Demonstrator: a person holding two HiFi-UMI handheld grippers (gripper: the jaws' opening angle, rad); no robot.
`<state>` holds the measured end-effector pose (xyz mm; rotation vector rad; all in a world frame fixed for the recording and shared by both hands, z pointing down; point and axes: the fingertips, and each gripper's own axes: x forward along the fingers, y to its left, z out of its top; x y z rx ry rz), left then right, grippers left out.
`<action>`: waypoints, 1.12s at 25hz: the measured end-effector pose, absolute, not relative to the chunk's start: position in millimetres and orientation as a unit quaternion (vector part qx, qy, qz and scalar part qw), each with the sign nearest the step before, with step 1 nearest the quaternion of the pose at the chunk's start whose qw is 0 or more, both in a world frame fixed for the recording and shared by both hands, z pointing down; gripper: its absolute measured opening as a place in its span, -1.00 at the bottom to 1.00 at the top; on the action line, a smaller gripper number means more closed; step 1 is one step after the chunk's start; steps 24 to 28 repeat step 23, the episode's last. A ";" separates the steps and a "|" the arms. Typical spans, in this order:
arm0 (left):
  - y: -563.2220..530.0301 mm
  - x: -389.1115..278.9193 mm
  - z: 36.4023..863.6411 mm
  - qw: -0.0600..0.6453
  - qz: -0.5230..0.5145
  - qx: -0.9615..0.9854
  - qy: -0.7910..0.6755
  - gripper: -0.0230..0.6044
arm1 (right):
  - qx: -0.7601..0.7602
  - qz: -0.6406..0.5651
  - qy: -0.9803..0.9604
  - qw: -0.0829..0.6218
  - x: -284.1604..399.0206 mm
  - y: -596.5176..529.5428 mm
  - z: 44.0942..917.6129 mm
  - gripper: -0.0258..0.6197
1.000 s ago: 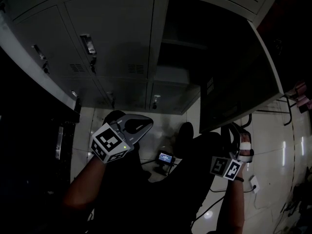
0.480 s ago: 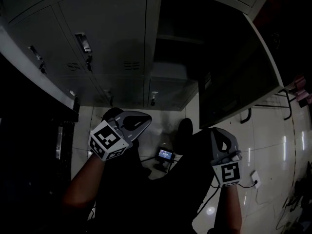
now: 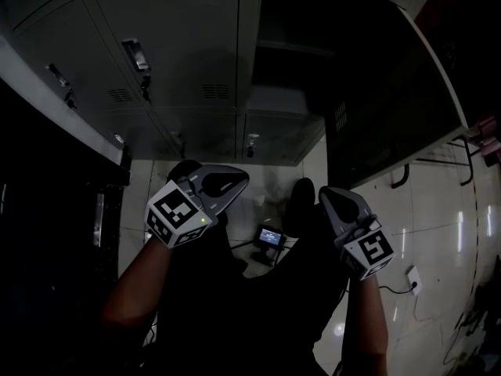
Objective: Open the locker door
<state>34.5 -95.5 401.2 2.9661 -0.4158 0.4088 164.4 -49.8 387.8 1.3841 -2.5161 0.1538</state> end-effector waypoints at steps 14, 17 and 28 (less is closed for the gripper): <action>-95.0 33.6 402.0 0.054 0.137 0.979 -0.140 -0.89 | 0.476 0.054 -0.868 0.130 161.7 -51.6 390.8 -0.92; -94.9 34.1 402.1 0.055 0.137 0.979 -0.140 -0.89 | 0.475 0.053 -0.869 0.130 161.2 -51.2 390.9 -0.92; -96.0 34.6 402.0 0.054 0.139 0.979 -0.141 -0.89 | 0.474 0.053 -0.869 0.133 161.0 -52.5 390.6 -0.92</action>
